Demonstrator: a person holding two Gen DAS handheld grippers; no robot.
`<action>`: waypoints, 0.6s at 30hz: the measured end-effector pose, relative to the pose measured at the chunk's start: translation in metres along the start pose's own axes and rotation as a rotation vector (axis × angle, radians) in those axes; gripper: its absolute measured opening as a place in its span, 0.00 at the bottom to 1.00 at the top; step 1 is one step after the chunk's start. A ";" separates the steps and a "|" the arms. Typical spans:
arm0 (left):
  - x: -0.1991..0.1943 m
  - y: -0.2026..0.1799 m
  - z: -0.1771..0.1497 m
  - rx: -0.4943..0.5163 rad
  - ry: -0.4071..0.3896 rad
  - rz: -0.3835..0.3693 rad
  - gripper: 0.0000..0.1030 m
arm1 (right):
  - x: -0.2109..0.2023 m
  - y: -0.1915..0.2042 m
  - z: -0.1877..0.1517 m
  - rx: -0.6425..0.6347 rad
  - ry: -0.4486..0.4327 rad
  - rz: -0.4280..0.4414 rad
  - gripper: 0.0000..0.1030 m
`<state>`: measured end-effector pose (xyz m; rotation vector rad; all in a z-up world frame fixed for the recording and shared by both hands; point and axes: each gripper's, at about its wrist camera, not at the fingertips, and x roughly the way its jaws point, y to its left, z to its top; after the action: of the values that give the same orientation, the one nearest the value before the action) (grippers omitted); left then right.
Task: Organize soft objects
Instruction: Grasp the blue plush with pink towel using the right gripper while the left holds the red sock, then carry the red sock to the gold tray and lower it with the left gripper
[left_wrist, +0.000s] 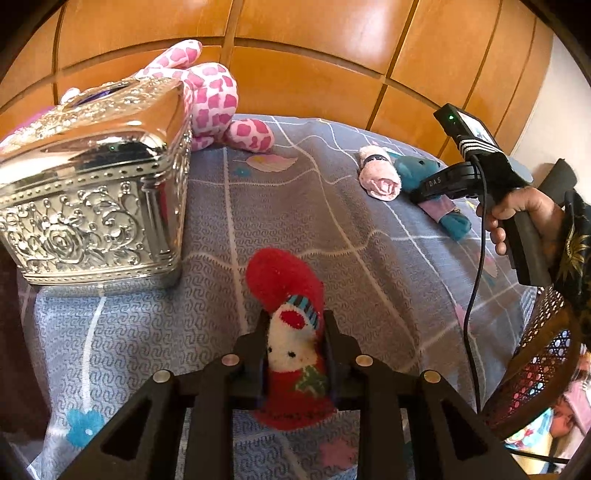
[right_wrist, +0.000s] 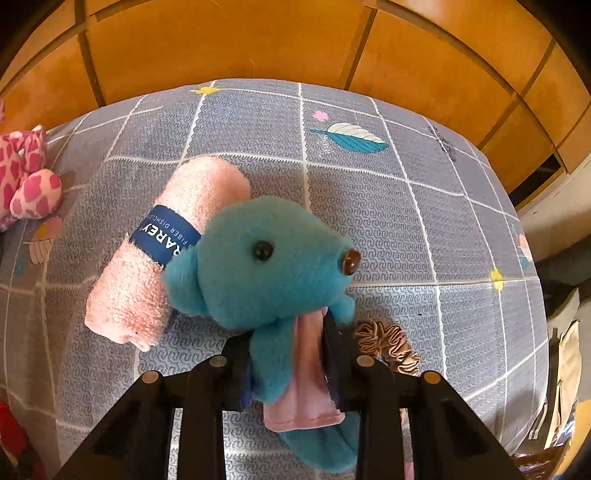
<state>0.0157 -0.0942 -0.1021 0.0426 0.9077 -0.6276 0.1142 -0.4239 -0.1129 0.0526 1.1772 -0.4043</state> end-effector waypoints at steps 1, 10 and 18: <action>0.000 -0.002 0.000 0.001 -0.002 0.004 0.25 | -0.001 0.001 -0.001 -0.005 -0.002 -0.004 0.29; 0.000 -0.010 0.004 0.068 -0.008 0.069 0.24 | -0.012 0.025 -0.005 -0.084 -0.030 -0.059 0.31; -0.003 -0.011 0.002 0.076 -0.006 0.082 0.21 | -0.018 0.032 -0.010 -0.110 -0.037 -0.082 0.29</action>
<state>0.0099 -0.1024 -0.0956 0.1456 0.8720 -0.5852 0.1096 -0.3870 -0.1058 -0.0986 1.1661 -0.4106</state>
